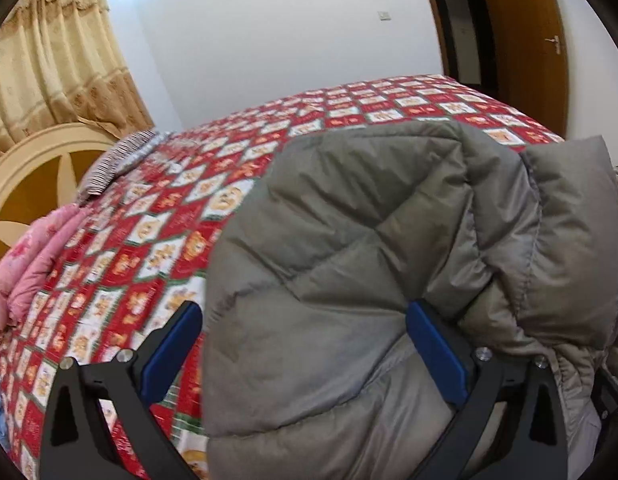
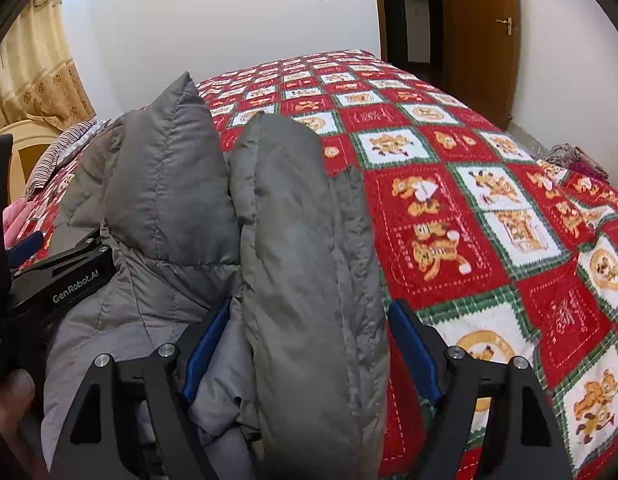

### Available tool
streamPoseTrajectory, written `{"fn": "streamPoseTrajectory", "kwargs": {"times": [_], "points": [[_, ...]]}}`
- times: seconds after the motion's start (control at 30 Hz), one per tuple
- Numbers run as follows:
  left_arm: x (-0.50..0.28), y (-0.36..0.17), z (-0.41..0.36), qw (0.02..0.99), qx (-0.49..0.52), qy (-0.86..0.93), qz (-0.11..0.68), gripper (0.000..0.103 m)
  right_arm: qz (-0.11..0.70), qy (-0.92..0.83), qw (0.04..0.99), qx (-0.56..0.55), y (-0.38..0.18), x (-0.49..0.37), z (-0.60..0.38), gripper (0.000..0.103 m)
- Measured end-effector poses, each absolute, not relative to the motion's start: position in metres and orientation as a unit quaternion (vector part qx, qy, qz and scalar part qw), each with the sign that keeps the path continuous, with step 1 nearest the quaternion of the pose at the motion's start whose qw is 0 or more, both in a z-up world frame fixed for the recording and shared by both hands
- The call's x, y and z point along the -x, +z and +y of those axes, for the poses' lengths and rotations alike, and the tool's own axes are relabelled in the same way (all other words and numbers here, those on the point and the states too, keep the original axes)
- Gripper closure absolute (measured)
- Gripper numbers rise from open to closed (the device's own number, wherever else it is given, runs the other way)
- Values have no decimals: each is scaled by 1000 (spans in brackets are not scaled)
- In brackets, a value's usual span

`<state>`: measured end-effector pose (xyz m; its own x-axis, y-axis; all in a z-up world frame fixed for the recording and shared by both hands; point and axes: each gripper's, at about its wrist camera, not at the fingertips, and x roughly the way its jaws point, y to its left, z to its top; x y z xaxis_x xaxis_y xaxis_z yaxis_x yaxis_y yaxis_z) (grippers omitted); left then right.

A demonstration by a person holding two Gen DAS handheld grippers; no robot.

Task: Fold large clothes
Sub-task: 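Grasp the jacket bundle with the right tool while the left tool holds it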

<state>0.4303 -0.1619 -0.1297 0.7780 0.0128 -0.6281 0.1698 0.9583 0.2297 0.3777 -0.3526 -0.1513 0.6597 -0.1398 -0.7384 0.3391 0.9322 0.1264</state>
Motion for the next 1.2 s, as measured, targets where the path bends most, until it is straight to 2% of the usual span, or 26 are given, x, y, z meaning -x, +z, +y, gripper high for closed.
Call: {"fn": "streamPoseTrajectory", "kwargs": {"times": [0.67,1.2], "points": [[-419,-145,-184,933,-167,-51,315,0,396,-121,901,-131,-177,-360,-362,23],[-427,-153,-185,926,-157,-63,338,0,407,-120,897,-125,-183,-371,-366,19]]}}
